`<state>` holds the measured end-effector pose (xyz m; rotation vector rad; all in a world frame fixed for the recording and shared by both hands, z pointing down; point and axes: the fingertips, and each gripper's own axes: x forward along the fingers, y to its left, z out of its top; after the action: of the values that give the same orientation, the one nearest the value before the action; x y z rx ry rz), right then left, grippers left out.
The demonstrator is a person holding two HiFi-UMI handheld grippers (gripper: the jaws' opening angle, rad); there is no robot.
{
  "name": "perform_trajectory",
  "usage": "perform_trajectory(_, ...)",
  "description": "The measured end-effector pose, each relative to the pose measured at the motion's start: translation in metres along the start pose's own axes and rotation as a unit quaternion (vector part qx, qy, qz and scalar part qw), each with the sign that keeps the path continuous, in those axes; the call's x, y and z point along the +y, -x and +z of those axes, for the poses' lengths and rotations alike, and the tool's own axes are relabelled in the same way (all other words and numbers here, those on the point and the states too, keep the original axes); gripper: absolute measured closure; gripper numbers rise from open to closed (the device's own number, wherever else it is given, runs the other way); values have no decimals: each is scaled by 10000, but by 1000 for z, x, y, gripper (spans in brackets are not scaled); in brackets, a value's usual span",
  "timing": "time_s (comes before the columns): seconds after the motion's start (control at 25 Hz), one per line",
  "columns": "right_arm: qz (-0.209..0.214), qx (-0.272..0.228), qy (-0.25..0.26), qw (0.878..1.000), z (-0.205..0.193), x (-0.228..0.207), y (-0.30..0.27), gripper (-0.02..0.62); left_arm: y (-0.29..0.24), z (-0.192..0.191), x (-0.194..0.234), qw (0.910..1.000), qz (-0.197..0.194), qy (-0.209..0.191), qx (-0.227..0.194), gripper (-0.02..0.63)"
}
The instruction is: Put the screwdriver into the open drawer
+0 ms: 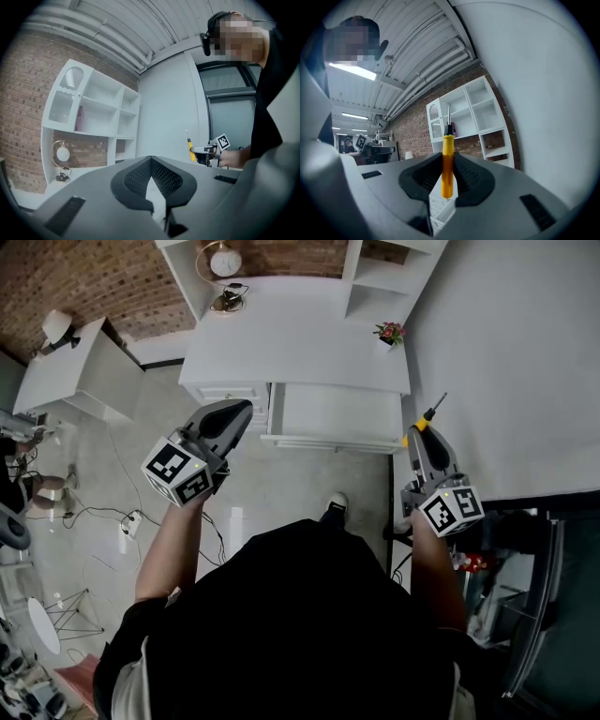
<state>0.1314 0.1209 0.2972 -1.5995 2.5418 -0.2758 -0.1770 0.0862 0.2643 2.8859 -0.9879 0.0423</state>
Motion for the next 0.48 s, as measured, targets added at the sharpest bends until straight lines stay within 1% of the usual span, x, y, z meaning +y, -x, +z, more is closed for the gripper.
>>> perform_trajectory(0.16,71,42,-39,10000,-1,-13,-11,512,-11,5,8,9996,257,-66,-5,591)
perform_trajectory(0.36,48,217,-161,9996,-9,-37,-19,512,-31,-10,12,9998,161,92,63,591)
perform_trajectory(0.48,85,243,-111,9996,-8,-44,-25,512,-40,-13,14,9997,182,50,141,591)
